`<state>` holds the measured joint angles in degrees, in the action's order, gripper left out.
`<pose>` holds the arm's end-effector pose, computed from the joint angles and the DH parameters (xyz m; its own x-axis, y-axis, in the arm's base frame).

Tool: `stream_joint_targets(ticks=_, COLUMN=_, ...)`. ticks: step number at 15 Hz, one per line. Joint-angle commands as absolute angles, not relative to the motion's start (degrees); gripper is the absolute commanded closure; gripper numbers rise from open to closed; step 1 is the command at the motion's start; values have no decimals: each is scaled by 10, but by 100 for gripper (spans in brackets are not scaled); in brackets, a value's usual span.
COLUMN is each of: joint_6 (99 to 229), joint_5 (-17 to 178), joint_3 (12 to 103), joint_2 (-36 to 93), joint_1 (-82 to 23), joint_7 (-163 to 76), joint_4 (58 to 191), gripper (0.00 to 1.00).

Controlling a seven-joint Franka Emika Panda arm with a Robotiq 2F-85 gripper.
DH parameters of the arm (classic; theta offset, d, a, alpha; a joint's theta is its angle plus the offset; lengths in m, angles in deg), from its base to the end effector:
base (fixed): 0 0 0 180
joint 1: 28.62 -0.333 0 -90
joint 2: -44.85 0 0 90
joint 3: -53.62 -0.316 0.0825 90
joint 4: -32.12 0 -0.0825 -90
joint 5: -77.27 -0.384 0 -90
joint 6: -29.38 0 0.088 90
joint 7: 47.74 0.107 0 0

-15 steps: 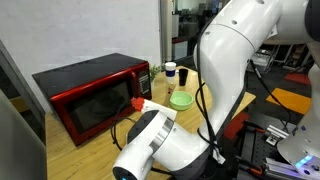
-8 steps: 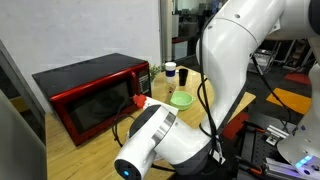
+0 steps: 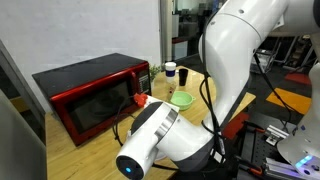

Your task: Remove the black cup from the light green pot, use the ladle to scoop out some of the contents in the green bowl into the pot

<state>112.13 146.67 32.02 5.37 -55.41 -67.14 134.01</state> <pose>0.4784 0.3495 0.1909 0.0911 0.3993 -0.9123 0.9312 0.2904 0.2201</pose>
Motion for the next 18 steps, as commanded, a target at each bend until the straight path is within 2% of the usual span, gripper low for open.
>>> stream_joint_targets(ticks=1, joint_6=1172, joint_5=1450, joint_3=312, joint_2=83, joint_1=-532, joint_7=-667, joint_4=1377, gripper=94)
stream_joint_targets(ticks=18, joint_6=1266, joint_5=1437, joint_3=315, joint_2=143, joint_1=-513, joint_7=-674, joint_4=1443, gripper=94)
